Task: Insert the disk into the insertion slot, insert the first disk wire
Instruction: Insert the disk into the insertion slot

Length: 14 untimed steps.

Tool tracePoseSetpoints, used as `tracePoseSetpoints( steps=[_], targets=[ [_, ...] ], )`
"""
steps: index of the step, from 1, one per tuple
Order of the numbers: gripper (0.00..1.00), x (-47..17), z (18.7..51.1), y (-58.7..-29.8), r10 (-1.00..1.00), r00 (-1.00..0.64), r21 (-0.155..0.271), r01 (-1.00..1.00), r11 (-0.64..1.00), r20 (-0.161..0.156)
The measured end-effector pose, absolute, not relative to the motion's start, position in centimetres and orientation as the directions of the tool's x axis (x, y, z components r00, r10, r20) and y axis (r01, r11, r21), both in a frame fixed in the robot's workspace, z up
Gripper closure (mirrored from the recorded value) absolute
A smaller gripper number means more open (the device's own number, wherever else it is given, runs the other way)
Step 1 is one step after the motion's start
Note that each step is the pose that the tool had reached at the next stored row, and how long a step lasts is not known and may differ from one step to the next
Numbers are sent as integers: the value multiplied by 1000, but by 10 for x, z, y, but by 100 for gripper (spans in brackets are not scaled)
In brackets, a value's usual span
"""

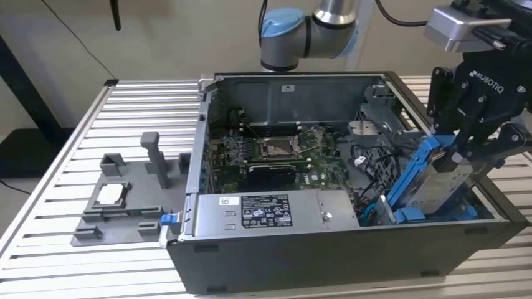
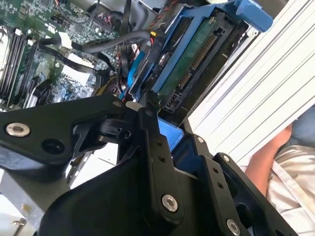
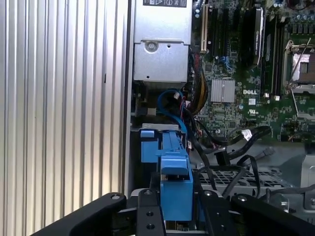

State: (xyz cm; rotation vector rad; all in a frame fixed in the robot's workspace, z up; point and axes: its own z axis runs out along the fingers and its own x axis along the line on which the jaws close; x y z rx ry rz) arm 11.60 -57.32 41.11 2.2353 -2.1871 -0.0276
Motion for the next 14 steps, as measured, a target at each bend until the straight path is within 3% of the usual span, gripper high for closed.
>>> tracePoseSetpoints(
  steps=[4, 14],
  targets=[
    [68, 104, 409, -573, -1000, 22, -18, -1000, -22, -2],
    [68, 101, 391, -573, -1000, 22, -20, -1000, -22, -2]
  ],
)
